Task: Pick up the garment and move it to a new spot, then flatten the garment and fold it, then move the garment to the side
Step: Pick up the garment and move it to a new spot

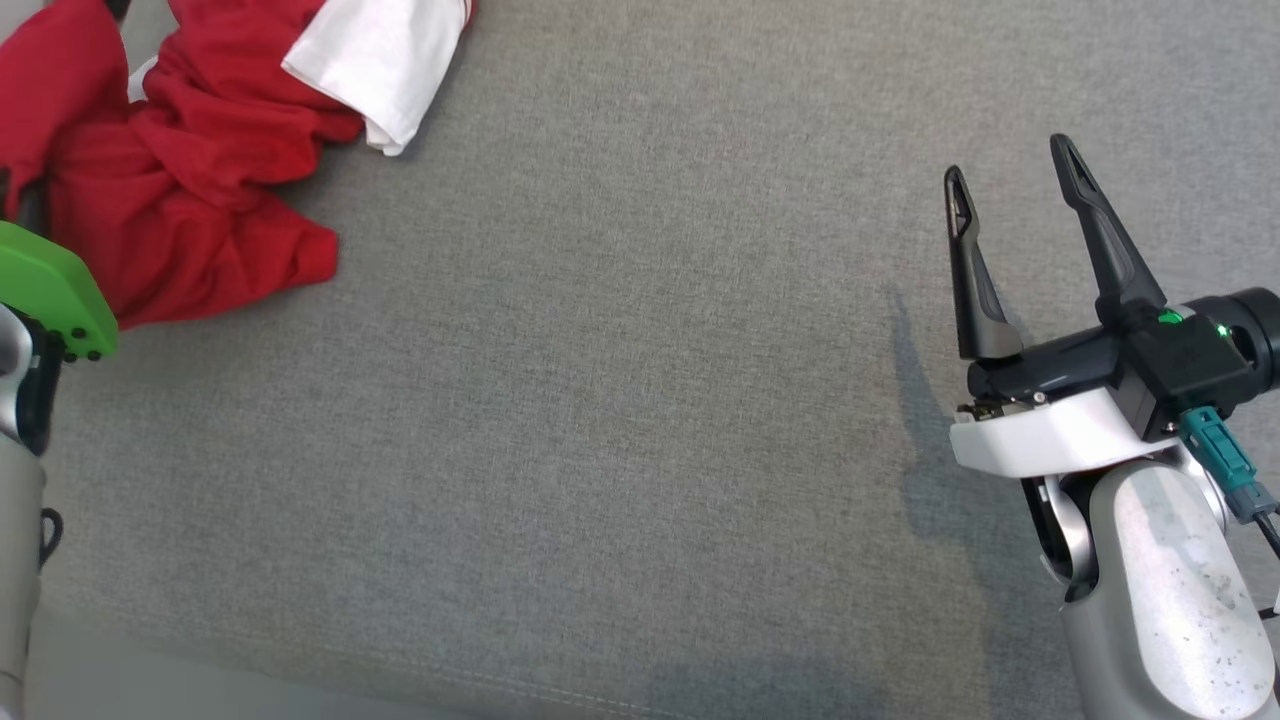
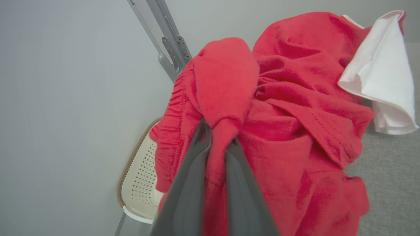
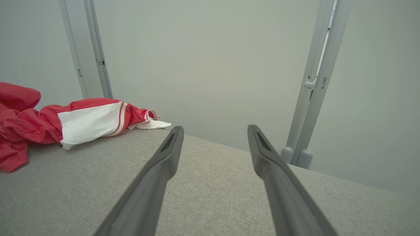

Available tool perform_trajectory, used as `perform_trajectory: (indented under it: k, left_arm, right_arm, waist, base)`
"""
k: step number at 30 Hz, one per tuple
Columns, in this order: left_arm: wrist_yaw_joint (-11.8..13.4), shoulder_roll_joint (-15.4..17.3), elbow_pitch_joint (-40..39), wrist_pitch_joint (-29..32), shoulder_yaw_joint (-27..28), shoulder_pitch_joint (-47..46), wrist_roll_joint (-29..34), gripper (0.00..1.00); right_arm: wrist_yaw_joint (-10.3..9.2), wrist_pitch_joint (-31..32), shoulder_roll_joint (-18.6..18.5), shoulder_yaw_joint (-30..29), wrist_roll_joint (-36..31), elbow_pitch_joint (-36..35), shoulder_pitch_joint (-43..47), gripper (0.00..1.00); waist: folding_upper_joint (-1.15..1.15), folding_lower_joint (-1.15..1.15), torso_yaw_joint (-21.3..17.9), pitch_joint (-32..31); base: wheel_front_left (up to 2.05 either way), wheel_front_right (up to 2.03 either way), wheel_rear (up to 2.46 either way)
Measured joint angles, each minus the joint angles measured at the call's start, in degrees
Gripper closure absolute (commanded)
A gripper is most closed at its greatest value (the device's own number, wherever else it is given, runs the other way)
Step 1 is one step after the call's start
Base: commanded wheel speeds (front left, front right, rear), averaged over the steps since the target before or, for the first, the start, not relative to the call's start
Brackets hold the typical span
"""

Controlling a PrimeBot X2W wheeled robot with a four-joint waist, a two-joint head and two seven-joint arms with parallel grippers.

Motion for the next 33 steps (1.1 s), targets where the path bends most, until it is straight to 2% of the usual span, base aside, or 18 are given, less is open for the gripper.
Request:
perform_trajectory:
  k: [8, 13, 19, 27, 33]
  left_arm:
    - [0.0, 2.4, -6.2, 0.9, -1.8, -0.3, 1.0, 1.00]
    - [0.0, 3.4, -13.2, 2.4, -2.5, 0.7, 1.0, 1.00]
    - [0.4, 3.1, -24.3, 5.8, -3.9, 3.9, 0.7, 1.00]
    - [1.5, 0.7, -40.7, 11.3, -6.7, 7.9, -0.1, 1.00]
    - [2.9, -4.8, -47.2, 12.7, -10.7, 12.4, -1.4, 1.00]
  right_arm:
    - [0.00, -1.3, 0.1, -1.0, 2.3, 2.3, 2.3, 0.00]
    - [0.00, -2.0, 0.1, -1.4, 4.2, 3.4, 3.9, 0.00]
    - [0.00, -2.5, 0.1, -2.1, 5.7, 4.4, 5.5, 0.00]
    - [0.00, -2.8, 0.2, -3.0, 7.2, 5.1, 7.4, 0.00]
    - [0.00, -2.8, 0.2, -3.0, 7.9, 4.8, 7.9, 0.00]
  waist:
    - [0.00, 0.00, -0.5, -4.7]
    - [0.00, 0.00, -1.1, -8.0]
    - [0.00, 0.00, -2.4, -11.4]
    - [0.00, 0.00, -5.6, -14.5]
    - [0.00, 0.00, -8.7, -15.8]
  base:
    - [0.00, 0.00, 0.00]
    - [0.00, 0.00, 0.00]
    - [0.00, 0.00, 0.00]
    - [0.00, 0.00, 0.00]
    - [0.00, 0.00, 0.00]
